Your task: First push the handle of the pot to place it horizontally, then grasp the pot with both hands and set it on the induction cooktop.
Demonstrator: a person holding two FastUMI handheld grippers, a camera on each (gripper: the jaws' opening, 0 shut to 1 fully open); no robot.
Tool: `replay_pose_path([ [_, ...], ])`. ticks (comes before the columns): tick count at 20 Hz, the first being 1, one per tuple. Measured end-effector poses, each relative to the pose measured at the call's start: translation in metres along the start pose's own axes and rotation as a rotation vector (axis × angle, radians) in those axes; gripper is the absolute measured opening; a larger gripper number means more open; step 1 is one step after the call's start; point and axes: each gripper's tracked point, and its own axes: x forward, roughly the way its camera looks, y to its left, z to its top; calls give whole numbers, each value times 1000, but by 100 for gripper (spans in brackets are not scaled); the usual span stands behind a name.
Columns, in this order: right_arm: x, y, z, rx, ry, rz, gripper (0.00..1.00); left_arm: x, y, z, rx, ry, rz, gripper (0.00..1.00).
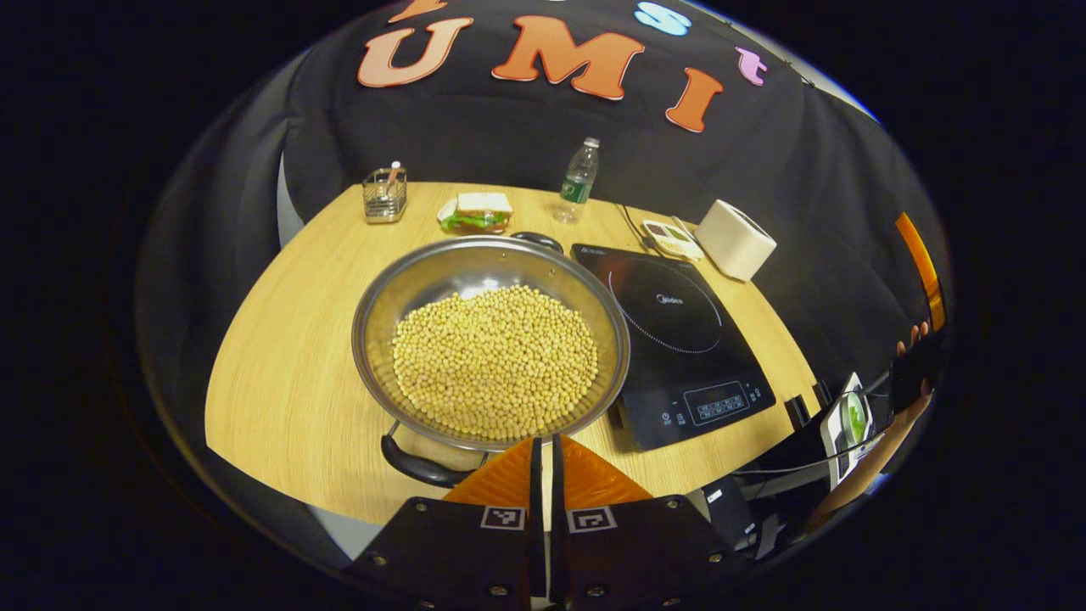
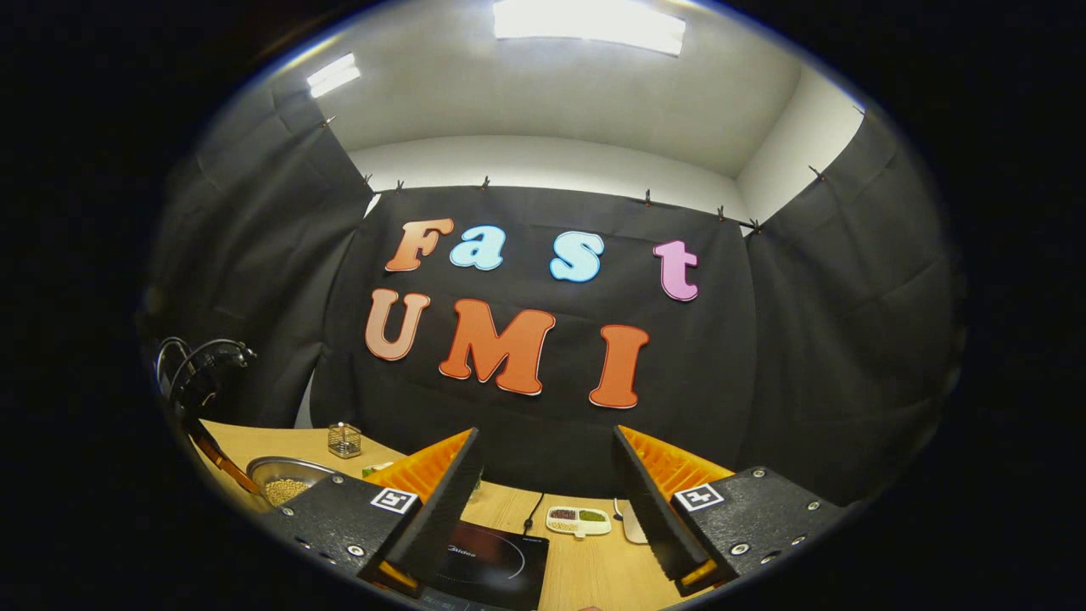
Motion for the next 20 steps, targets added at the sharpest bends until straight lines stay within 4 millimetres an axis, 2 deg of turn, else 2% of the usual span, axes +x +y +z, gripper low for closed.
replay_pose_path([
  [6,4,9,-23,20,53,11,95,19,15,-31,1,101,22,4],
  [10,7,16,-33,13,76,21,95,30,23,-41,-20,146,22,3],
  [16,16,22,-44,18,98,24,94,35,31,-40,-31,175,21,1],
  [20,24,28,-50,33,108,31,95,37,47,-36,-38,183,44,1],
])
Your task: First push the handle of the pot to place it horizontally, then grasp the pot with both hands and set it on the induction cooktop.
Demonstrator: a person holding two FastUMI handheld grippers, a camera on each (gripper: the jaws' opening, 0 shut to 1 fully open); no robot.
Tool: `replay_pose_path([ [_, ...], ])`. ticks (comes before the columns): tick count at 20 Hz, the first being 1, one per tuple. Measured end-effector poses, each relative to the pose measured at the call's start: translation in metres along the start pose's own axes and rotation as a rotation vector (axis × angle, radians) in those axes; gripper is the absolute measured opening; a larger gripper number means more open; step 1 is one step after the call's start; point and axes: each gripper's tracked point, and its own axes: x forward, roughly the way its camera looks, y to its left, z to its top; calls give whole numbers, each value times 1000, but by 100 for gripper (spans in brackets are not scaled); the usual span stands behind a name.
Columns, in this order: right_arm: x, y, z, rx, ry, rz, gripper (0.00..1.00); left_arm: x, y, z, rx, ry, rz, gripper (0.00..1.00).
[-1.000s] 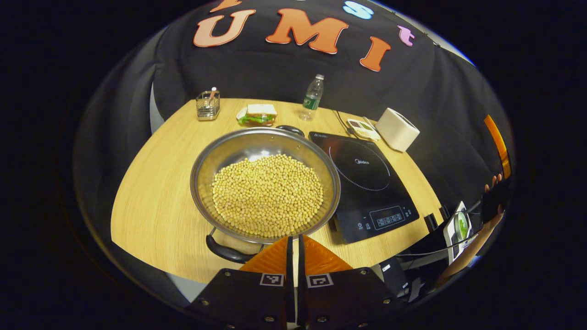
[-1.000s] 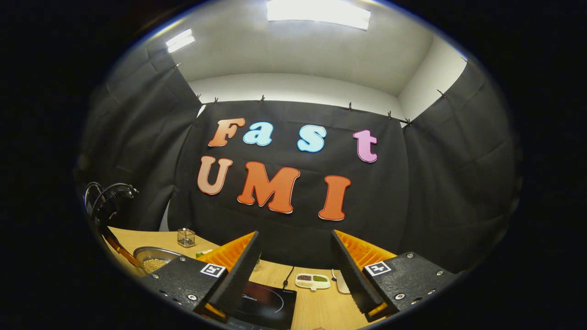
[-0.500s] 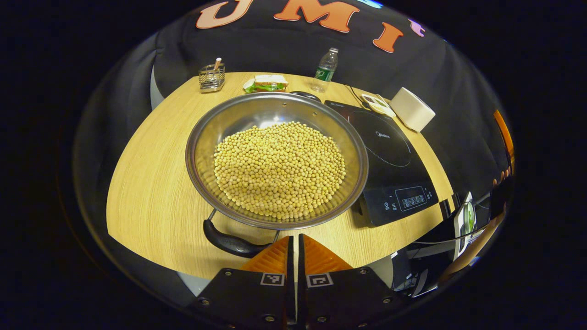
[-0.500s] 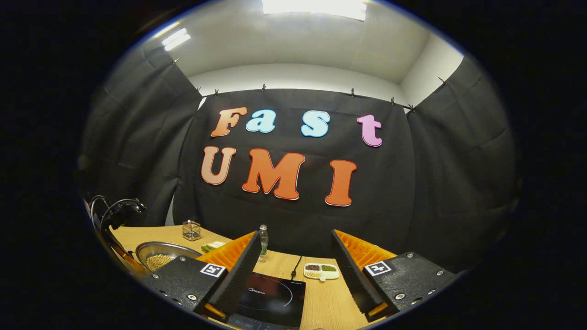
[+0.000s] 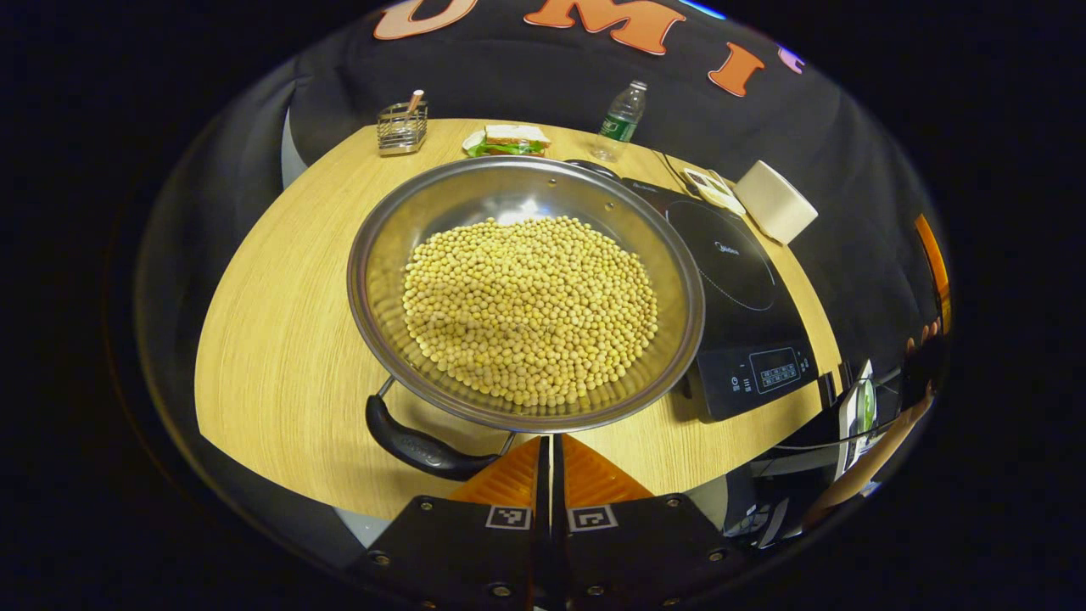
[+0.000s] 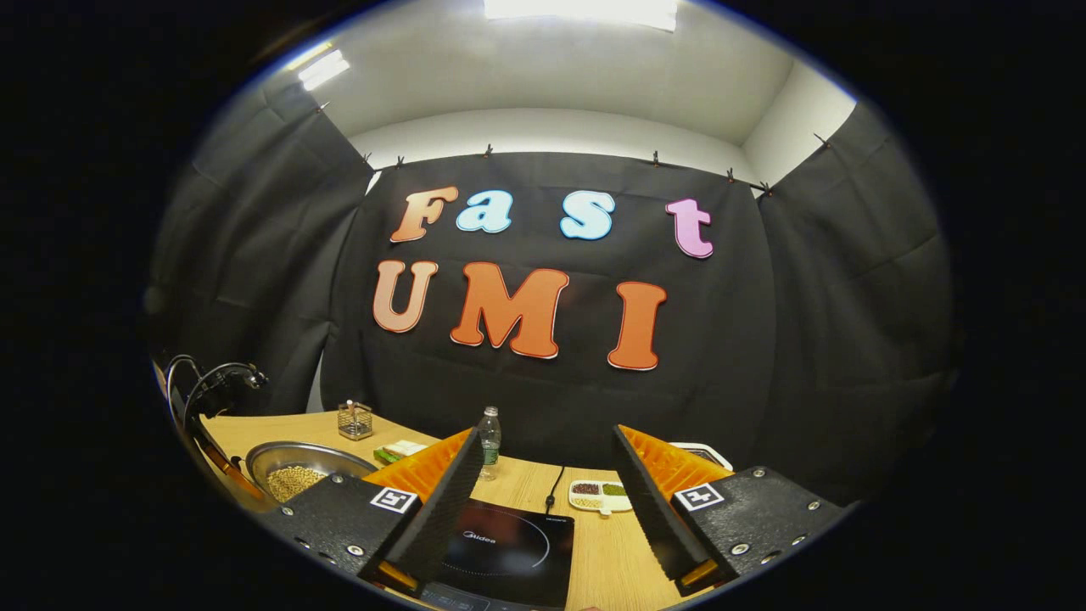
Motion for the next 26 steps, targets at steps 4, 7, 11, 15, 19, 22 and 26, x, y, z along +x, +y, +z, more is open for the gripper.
replay_pose_path([
  [4,11,12,-6,8,7,21,94,1,21,1,-3,19,40,1],
  [7,19,25,-15,10,29,45,95,2,34,4,-7,31,68,1],
  [11,30,36,-23,-3,54,60,95,5,56,11,-17,33,106,1],
  [15,37,44,-34,14,87,75,95,7,78,20,-5,32,162,1],
  [19,39,49,-44,31,121,86,95,11,113,24,1,42,252,1],
  [22,41,52,-46,28,140,90,95,13,129,25,-29,46,275,1],
  [26,39,53,-49,42,154,97,95,9,140,32,-9,22,308,1],
])
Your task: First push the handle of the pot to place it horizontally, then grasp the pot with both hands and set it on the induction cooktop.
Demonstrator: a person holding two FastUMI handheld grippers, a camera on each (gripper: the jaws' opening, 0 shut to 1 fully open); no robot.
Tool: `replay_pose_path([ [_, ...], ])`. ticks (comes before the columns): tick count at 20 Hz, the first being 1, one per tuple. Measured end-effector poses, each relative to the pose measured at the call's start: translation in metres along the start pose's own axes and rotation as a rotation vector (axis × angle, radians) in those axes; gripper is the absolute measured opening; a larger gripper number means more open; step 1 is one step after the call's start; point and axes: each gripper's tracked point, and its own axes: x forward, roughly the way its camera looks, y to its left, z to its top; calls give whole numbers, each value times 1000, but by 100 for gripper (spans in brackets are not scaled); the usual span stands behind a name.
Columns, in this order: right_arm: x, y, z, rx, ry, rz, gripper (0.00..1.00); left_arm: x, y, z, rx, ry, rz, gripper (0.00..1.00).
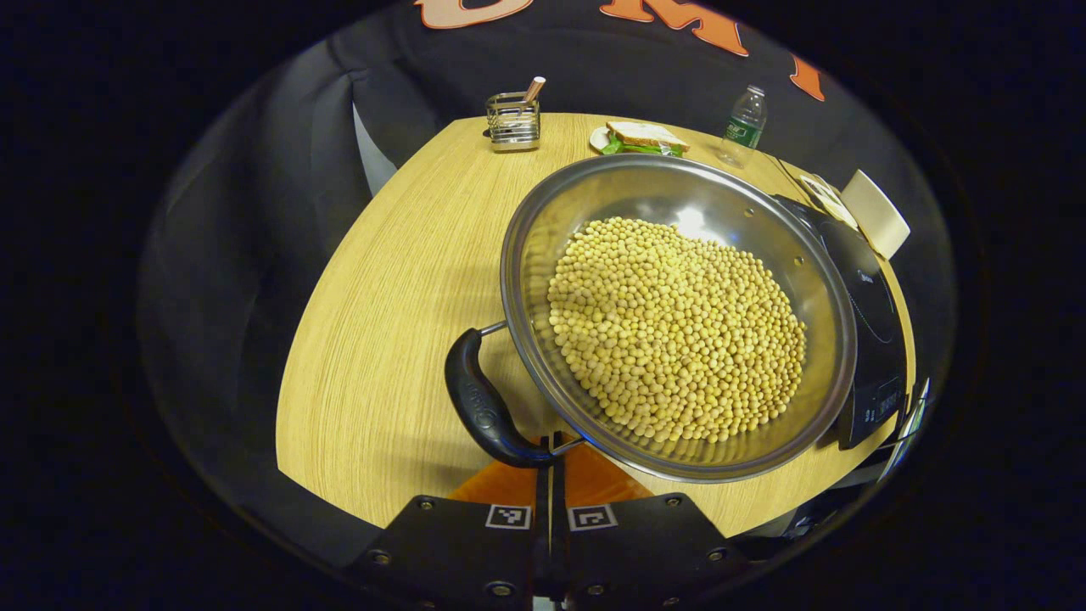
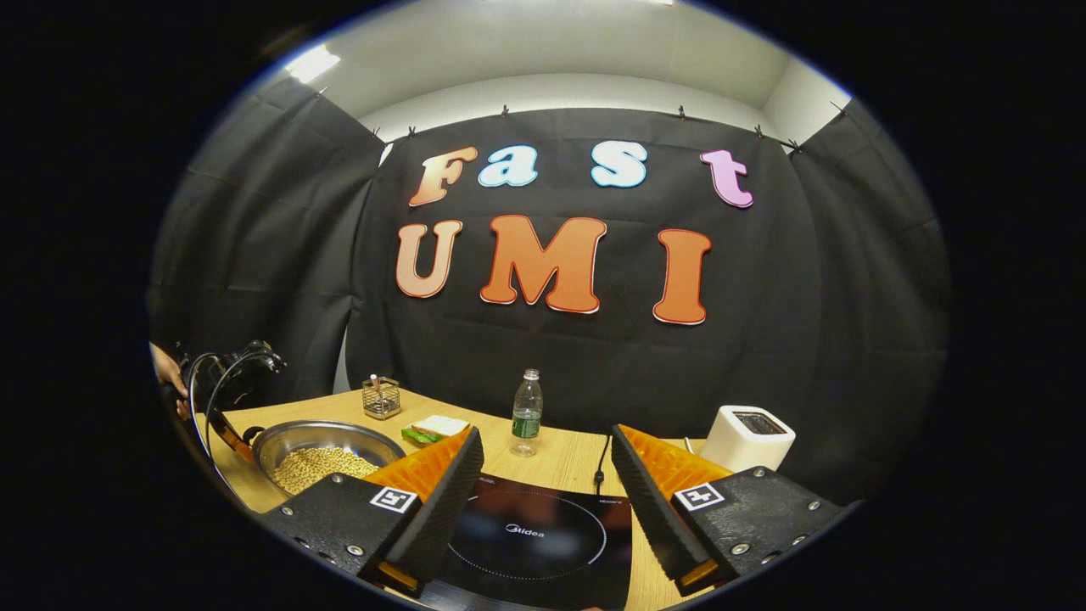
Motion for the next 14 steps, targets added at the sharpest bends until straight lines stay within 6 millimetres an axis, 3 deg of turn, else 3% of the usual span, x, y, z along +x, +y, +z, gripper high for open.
replay_pose_path([
  [8,-5,-5,-7,49,44,1,95,14,24,28,47,-73,60,1],
  [14,-3,23,-24,84,113,59,95,24,44,54,116,-138,120,2],
])
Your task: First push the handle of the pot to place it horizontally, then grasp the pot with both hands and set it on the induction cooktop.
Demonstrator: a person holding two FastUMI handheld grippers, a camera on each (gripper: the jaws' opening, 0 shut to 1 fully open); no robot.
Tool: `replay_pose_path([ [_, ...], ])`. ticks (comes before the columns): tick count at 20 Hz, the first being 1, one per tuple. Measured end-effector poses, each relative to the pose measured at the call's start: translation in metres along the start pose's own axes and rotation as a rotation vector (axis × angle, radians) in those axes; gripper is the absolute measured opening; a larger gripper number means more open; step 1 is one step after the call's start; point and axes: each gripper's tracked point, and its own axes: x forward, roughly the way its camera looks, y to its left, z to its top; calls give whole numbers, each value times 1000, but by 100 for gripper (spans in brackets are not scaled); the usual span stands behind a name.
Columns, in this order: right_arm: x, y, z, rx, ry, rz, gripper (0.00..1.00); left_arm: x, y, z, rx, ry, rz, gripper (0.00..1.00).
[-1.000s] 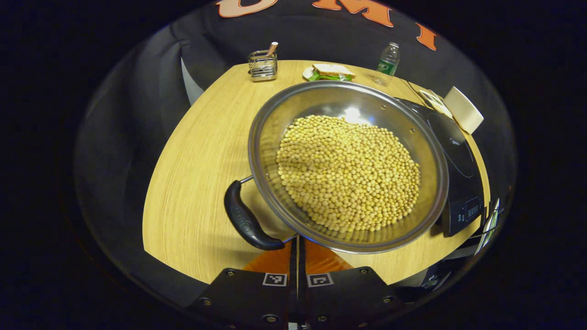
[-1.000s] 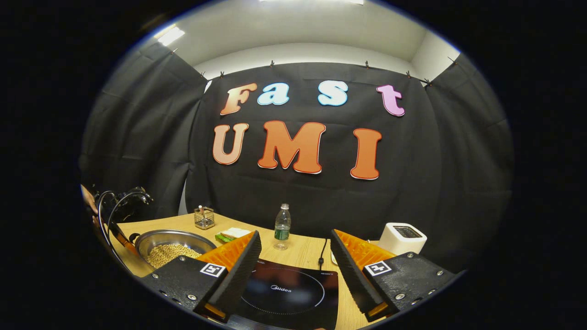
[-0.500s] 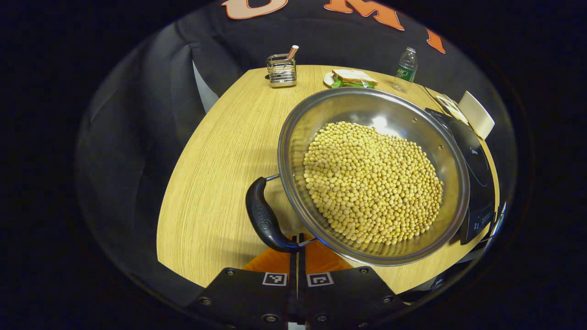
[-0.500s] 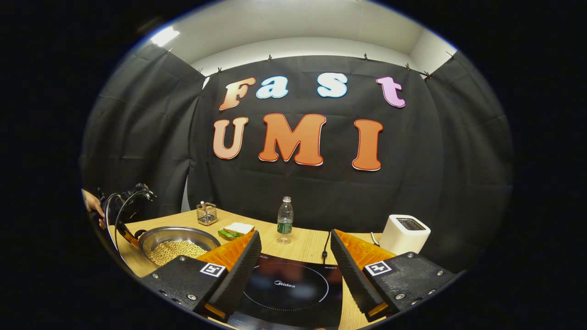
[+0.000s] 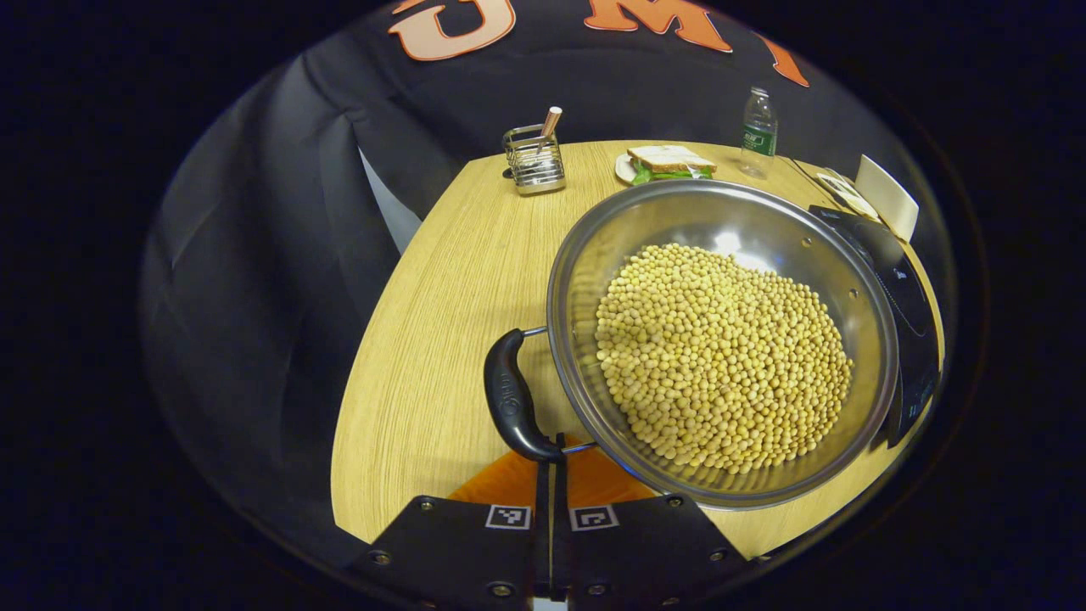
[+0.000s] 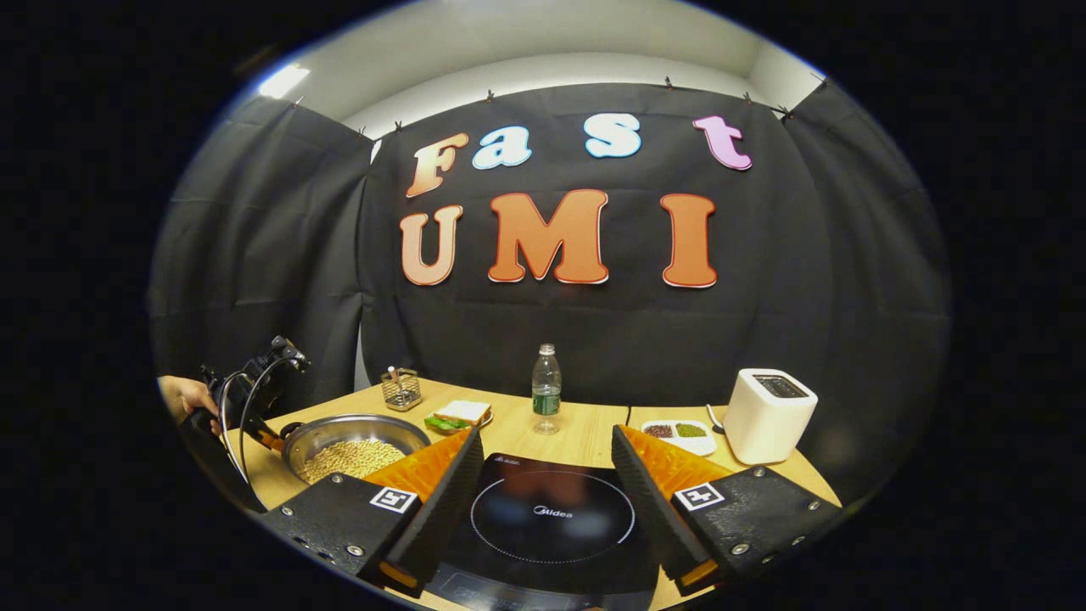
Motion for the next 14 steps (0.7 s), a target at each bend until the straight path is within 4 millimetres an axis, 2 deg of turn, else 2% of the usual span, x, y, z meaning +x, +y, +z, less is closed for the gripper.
replay_pose_path([
  [1,2,5,-4,-1,13,9,97,2,3,3,9,-10,5,2],
  [3,7,18,-13,5,41,28,95,5,6,9,25,-34,9,3],
  [10,22,80,-46,28,166,125,95,20,20,32,45,-120,33,3],
  [14,34,109,-71,72,259,164,95,27,27,43,51,-159,45,3],
])
